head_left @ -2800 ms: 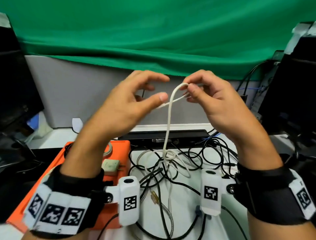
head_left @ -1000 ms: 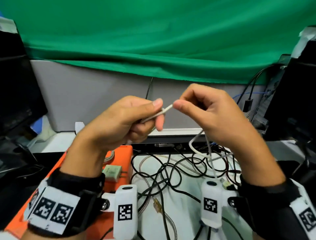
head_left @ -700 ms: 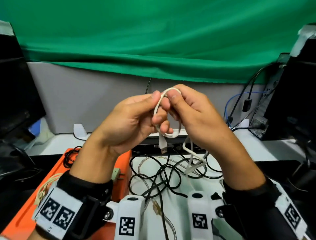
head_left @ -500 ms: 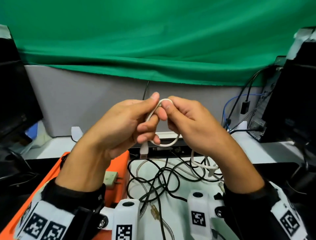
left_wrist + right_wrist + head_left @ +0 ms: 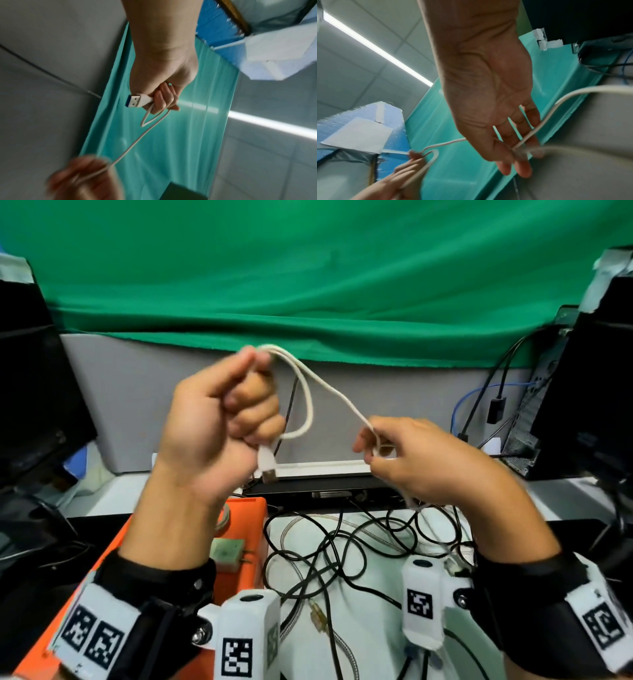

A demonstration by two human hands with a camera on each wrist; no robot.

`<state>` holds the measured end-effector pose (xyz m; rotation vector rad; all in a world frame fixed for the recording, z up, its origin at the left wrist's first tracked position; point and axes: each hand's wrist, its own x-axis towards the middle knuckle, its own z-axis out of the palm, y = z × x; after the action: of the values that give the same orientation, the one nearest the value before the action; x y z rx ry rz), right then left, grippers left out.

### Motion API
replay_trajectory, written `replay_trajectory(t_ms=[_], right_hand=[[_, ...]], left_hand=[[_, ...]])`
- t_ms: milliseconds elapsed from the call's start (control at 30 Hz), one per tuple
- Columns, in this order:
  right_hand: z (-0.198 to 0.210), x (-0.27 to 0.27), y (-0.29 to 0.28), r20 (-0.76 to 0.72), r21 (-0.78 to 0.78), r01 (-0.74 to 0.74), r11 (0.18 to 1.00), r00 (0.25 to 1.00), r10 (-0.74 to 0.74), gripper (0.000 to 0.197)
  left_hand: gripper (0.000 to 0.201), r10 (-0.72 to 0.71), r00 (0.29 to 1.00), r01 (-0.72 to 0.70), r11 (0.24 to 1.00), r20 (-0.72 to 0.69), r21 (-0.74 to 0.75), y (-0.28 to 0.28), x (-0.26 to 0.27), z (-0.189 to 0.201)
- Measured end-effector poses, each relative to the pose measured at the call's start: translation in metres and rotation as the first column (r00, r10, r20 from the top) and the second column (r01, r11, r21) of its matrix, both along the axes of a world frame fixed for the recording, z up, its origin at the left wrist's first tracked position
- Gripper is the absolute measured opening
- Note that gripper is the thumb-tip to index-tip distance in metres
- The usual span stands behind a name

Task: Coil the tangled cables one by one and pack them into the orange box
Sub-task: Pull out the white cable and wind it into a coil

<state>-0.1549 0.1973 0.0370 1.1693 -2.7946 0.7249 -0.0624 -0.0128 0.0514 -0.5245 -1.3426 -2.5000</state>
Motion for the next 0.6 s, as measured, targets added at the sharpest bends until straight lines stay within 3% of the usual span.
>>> replay_trajectory(t_ms=[67, 167, 233, 267, 300, 367, 433, 500, 600], right_hand=[[-0.002, -0.012, 0.005, 0.006, 0.077, 0.107, 0.991, 0.994, -0.107, 0.023], [-0.009, -0.036, 0.019, 0.066, 0.056, 0.237, 0.97, 0.968, -0.241, 0.033], [-0.015, -0.048, 0.024, 0.096, 0.028, 0.27, 0.962, 0.958, -0.271, 0.025], [-0.017, -0.049, 0.024, 0.098, 0.051, 0.265, 0.963, 0.958, -0.269, 0.016], [-0.018, -0.047, 0.023, 0.089, 0.087, 0.251, 0.964, 0.962, -0.259, 0.019], [-0.016, -0.039, 0.02, 0.091, 0.124, 0.195, 0.973, 0.974, -0.207, 0.057], [-0.008, -0.024, 0.016, 0.128, 0.096, 0.069, 0.993, 0.988, -0.081, 0.089], [-0.001, -0.01, 0.015, 0.222, 0.031, -0.135, 0.99, 0.967, 0.125, 0.109], [0.005, 0.012, 0.016, 0.35, -0.195, -0.379, 0.905, 0.835, 0.425, 0.122]], left_hand=[[0.033, 0.008, 0.993, 0.014, 0.983, -0.118, 0.185, -0.029, 0.005, 0.004], [0.037, -0.057, 0.96, 0.163, 0.909, -0.274, 0.383, -0.071, 0.016, 0.005], [0.04, 0.087, 0.973, 0.009, 0.91, -0.213, 0.414, -0.077, 0.019, 0.004], [0.039, 0.199, 0.968, -0.127, 0.915, -0.156, 0.383, -0.072, 0.02, 0.005], [0.037, 0.279, 0.954, -0.23, 0.916, -0.112, 0.329, -0.063, 0.019, 0.005], [0.032, 0.337, 0.94, -0.323, 0.93, -0.052, 0.176, -0.041, 0.012, 0.007], [0.03, 0.341, 0.94, -0.341, 0.94, 0.018, 0.017, -0.022, 0.004, 0.007], [0.029, 0.338, 0.938, -0.331, 0.939, 0.071, -0.092, -0.006, -0.001, 0.004], [0.029, 0.358, 0.932, -0.339, 0.917, 0.058, -0.211, 0.011, -0.004, 0.0]])
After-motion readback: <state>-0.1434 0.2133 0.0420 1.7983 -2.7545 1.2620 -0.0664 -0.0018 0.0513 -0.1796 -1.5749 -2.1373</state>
